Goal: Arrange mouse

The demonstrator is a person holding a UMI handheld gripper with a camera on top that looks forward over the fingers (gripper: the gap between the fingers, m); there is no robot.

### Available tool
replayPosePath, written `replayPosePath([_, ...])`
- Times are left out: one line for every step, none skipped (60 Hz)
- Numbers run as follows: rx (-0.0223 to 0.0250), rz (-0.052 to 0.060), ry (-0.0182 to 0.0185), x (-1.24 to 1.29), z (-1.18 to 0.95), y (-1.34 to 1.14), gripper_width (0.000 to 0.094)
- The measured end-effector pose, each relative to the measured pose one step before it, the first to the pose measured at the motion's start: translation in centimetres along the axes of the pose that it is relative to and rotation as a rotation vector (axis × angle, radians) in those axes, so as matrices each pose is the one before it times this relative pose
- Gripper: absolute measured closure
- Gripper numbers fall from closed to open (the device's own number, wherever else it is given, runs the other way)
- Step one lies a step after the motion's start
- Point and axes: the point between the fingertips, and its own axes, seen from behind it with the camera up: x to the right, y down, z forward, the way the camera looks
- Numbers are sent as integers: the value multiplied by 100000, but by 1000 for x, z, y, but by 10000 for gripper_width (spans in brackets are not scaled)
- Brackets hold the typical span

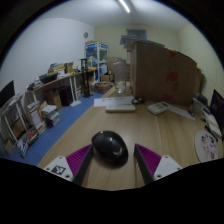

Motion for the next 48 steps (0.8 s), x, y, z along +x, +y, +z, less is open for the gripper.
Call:
replayPosePath([-2647, 1022, 197, 57, 41, 400, 41])
replayPosePath([296, 2024, 174, -57, 56, -398, 85])
replayPosePath([-1571, 651, 145, -21, 10, 40, 93])
replayPosePath([-1500, -48, 487, 53, 60, 37, 96])
replayPosePath([-558, -744, 510, 50, 80, -190, 98])
replayPosePath([-455, -1309, -91, -102, 163, -153, 104])
replayPosePath([-539, -1227, -266, -113, 276, -105, 102])
replayPosePath([-676, -883, -321, -106, 273, -35, 102])
replayPosePath([704, 279, -451, -117, 288, -394, 106])
replayPosePath([-410, 535, -188, 19, 323, -59, 102])
replayPosePath([-154, 392, 351, 76, 211, -203, 96])
replayPosePath([-134, 34, 181, 54, 267, -216, 104])
replayPosePath([-922, -108, 55, 40, 193, -33, 104])
replayPosePath([-108, 151, 15, 9, 207, -221, 107])
replayPosePath([-667, 90, -51, 7, 250, -79, 116])
replayPosePath([-121, 231, 122, 41, 236, -208, 122])
replayPosePath([-163, 206, 332, 106, 271, -180, 136])
replayPosePath([-26, 301, 536, 125, 251, -168, 161])
replayPosePath([92, 351, 638, 150, 248, -217, 178])
replayPosePath([51, 486, 608, 165, 255, -161, 237])
replayPosePath([318, 680, 720, 177, 246, -190, 295])
replayPosePath([92, 828, 935, 244, 257, -126, 354])
replayPosePath([86, 1023, 958, 212, 176, -129, 374])
replayPosePath([-182, 1125, 436, 42, 114, -32, 377])
replayPosePath([-152, 488, 533, 37, 73, -45, 382])
replayPosePath([-306, -185, 471, 88, -30, -35, 386])
replayPosePath([-46, -464, 536, 12, 42, 2, 393])
replayPosePath([-71, -344, 567, -3, -32, 55, 395])
replayPosePath([210, -38, 552, 24, 10, -9, 403])
replayPosePath([268, 53, 506, 14, 4, -9, 415])
replayPosePath([297, 120, 464, 42, 59, -27, 427])
replayPosePath([363, 234, 304, 21, 49, -49, 437])
replayPosePath([64, 368, 191, 10, 35, 10, 459])
replayPosePath([385, 344, 70, 7, 22, -60, 469])
replayPosePath([171, 164, 64, 11, 16, -15, 482])
replayPosePath([78, 125, -49, 9, -12, -10, 497])
replayPosePath([60, 160, -132, -25, 13, 2, 487])
replayPosePath([353, 94, -77, 23, 20, -78, 516])
replayPosePath([-92, 294, -136, 1, 3, 14, 514])
replayPosePath([417, 124, -95, 46, 20, -115, 536])
replayPosePath([-58, 138, -271, -19, -11, 14, 538])
replayPosePath([379, -111, -302, -4, -35, -75, 543])
replayPosePath([87, -182, -518, -102, -86, 24, 552])
replayPosePath([283, -245, -791, -116, -120, -17, 550])
replayPosePath([322, -144, -936, -183, -219, -70, 551])
replayPosePath([869, 16, -952, -157, -264, -237, 551])
replayPosePath([1358, -49, -971, -169, -332, -394, 549])
replayPosePath([1554, -342, -967, -143, -435, -462, 552])
